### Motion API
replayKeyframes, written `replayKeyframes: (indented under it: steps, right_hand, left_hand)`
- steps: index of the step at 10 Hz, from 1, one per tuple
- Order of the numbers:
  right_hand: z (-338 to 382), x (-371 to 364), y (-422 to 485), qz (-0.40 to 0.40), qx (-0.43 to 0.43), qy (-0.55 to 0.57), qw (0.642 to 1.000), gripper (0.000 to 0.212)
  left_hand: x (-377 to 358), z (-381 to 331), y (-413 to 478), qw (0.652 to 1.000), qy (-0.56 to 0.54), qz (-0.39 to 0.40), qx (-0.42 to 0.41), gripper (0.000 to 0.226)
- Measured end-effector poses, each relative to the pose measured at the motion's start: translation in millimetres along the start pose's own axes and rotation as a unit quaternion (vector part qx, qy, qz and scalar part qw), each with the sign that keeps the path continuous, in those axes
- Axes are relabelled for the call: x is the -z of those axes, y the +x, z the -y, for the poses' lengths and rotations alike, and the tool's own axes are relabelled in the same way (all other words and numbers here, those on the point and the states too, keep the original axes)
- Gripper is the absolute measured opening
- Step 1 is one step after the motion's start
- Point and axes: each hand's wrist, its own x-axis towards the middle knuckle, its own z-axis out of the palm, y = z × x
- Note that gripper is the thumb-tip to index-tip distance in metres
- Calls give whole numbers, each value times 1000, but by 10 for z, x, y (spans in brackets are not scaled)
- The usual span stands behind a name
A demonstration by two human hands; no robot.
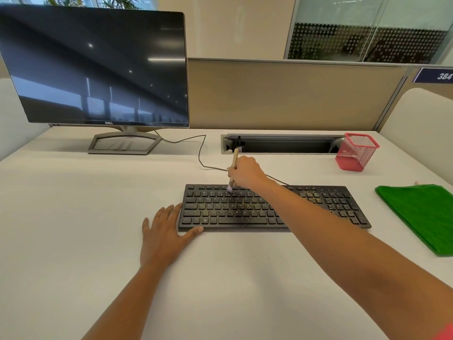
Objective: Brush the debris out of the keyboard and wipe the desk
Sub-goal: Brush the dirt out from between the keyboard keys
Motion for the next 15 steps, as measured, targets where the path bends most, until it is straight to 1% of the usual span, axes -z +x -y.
replayKeyframes:
  steps: [1, 2, 3, 4, 5, 6, 7, 8, 9, 10, 11, 12, 13, 14, 15]
  right_hand:
    - [6, 21, -26, 59, -10, -55, 997, 24]
    - [26, 74, -16, 83, -14, -59, 995, 24]
    - [28, 110, 15, 27, -4, -21, 999, 25]
    - [11, 92, 25, -11, 7, 22, 1000, 29]
    - [-16, 47, 14, 10, 0, 23, 1000, 31]
    - [-22, 42, -15, 65, -11, 0, 998, 27]
    - [8, 68, -26, 64, -8, 3, 998, 26]
    - [30, 66, 11, 3, -2, 38, 999, 26]
    - [53, 30, 8, -23, -3, 79, 997, 28]
    - [69, -32, -14, 2, -7, 57, 998, 29]
    - [84, -52, -42, 50, -9, 5, 999, 20]
    - [102, -8, -59, 48, 4, -38, 998, 19]
    - [78, 6, -9, 7, 6, -11, 1000, 29]
    - [62, 3, -6, 18, 24, 44, 999, 31]
    - [41, 21, -62, 75, 55, 17, 996, 32]
  left_hand:
    - [1, -2, 0, 1000, -2, 1, -1, 108]
    - [4, -7, -3, 1000, -3, -1, -1, 108]
    - [-3, 1, -6, 1000, -5, -3, -2, 108]
    - [-3, 4, -4, 1000, -3, -3, -2, 107]
    - [3, -3, -5, 1000, 6, 0, -2, 107]
    - [5, -6, -8, 1000, 6, -2, -1, 108]
    - [5, -8, -5, 1000, 5, -3, -1, 108]
    - [-6, 2, 1, 1000, 5, -4, -1, 108]
    - [-20, 16, 8, 1000, 4, -10, -3, 106]
    - [-18, 16, 4, 1000, 3, -6, -3, 107]
    - [-6, 13, -2, 1000, 4, -5, -2, 108]
    - [-4, 7, 1, 1000, 3, -6, -2, 107]
    - [-5, 1, 1, 1000, 3, -2, -1, 108]
    - [-1, -2, -1, 1000, 6, -1, 0, 109]
    - [-2, 2, 2, 1000, 5, -6, 0, 108]
